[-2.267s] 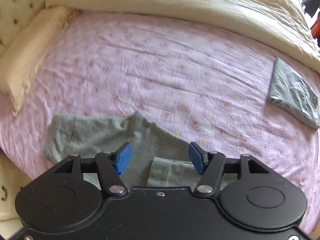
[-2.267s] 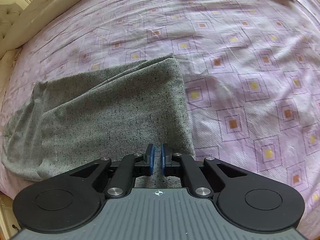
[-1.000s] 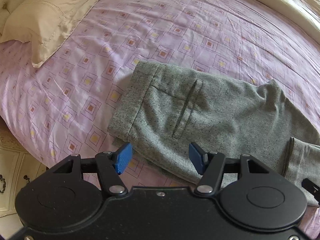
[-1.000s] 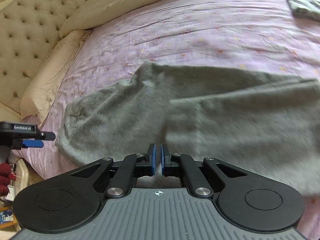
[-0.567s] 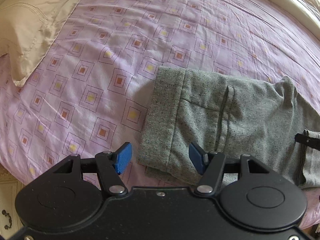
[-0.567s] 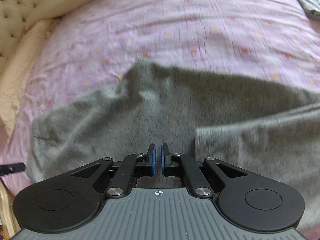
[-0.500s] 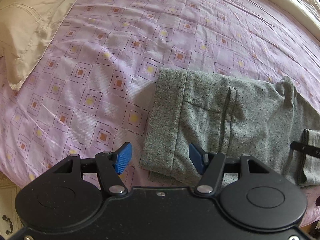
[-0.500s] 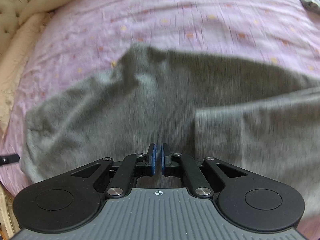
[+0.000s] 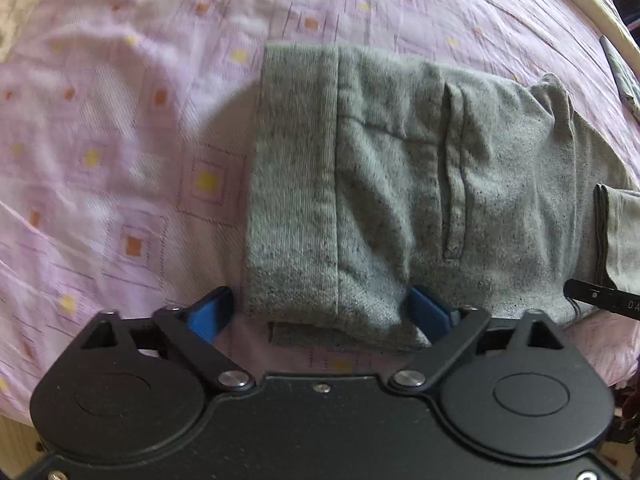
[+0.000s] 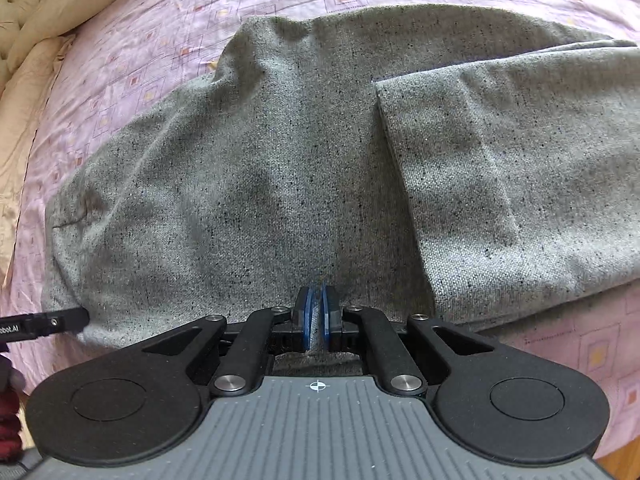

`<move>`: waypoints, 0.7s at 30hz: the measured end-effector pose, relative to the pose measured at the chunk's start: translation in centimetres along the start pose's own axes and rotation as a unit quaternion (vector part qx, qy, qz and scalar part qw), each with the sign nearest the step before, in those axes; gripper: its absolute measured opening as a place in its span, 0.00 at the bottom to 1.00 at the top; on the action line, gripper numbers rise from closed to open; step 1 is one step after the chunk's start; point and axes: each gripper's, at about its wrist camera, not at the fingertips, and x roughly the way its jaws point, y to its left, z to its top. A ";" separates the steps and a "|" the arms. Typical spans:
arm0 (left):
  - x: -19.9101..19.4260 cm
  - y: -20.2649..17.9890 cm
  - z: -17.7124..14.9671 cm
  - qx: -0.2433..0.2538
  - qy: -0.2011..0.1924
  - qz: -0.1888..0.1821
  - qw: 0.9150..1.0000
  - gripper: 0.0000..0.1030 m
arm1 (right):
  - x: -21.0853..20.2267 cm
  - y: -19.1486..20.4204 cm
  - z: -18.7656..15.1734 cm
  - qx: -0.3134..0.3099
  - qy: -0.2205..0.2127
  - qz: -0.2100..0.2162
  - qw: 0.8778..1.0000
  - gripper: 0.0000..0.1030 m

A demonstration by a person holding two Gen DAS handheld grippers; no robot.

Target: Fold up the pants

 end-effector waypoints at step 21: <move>-5.6 -3.6 0.7 -0.045 -0.097 -0.020 0.994 0.34 | -0.3 -0.1 -1.4 -0.010 0.014 -0.006 1.000 0.06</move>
